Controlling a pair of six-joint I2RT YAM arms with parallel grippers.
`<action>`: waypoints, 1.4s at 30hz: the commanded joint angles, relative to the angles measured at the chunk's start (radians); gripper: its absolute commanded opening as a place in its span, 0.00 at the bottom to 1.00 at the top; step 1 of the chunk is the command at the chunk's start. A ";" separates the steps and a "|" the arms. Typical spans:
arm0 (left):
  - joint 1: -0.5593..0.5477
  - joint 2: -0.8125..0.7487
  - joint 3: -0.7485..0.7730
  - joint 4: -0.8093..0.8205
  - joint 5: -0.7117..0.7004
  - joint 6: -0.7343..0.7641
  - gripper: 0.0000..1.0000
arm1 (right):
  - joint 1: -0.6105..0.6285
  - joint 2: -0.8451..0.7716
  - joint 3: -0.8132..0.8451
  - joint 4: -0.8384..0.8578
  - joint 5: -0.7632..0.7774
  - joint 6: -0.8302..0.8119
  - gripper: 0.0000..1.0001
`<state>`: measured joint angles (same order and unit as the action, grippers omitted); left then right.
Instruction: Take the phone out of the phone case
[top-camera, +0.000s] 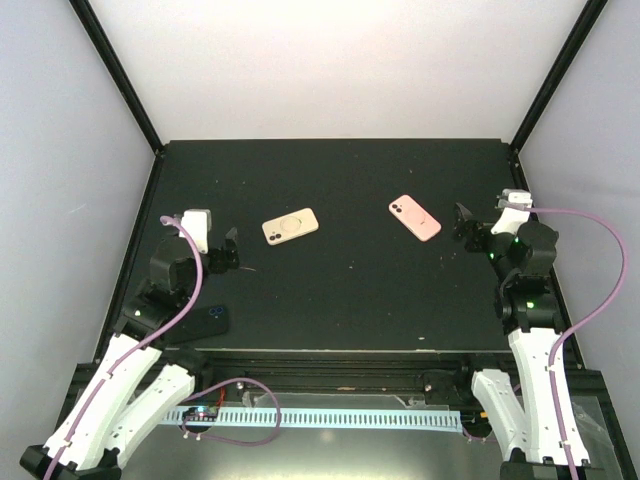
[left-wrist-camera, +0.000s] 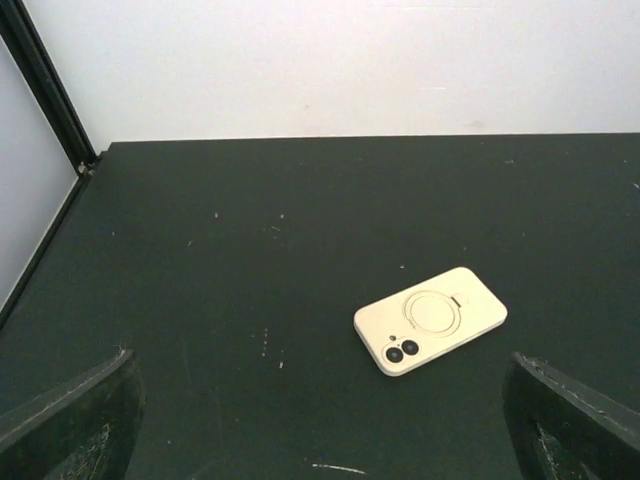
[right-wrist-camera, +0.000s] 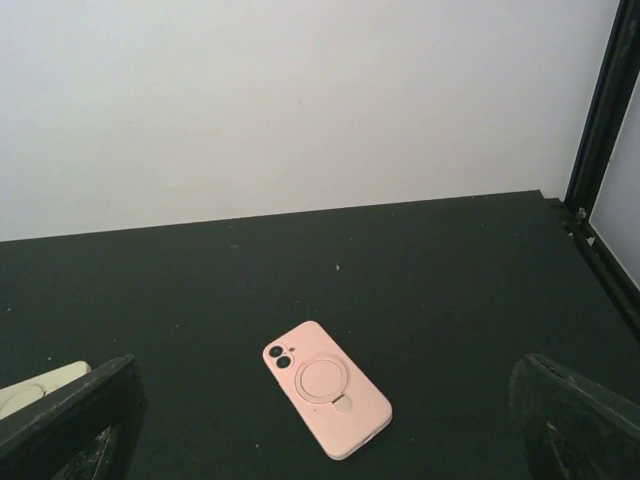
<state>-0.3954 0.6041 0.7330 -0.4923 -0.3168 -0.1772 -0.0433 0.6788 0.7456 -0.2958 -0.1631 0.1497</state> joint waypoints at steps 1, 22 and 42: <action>0.027 0.006 -0.008 -0.028 0.054 -0.029 0.99 | 0.023 -0.014 -0.029 0.071 0.050 0.025 1.00; 0.061 0.199 -0.094 -0.303 0.203 -0.606 0.99 | 0.050 -0.034 -0.122 -0.035 -0.185 -0.284 1.00; 0.473 0.249 -0.239 -0.320 0.178 -1.007 0.99 | 0.053 -0.068 -0.145 -0.092 -0.349 -0.431 1.00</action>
<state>-0.0208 0.8597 0.5129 -0.8330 -0.1806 -1.1290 0.0051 0.6090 0.6186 -0.3962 -0.4946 -0.2310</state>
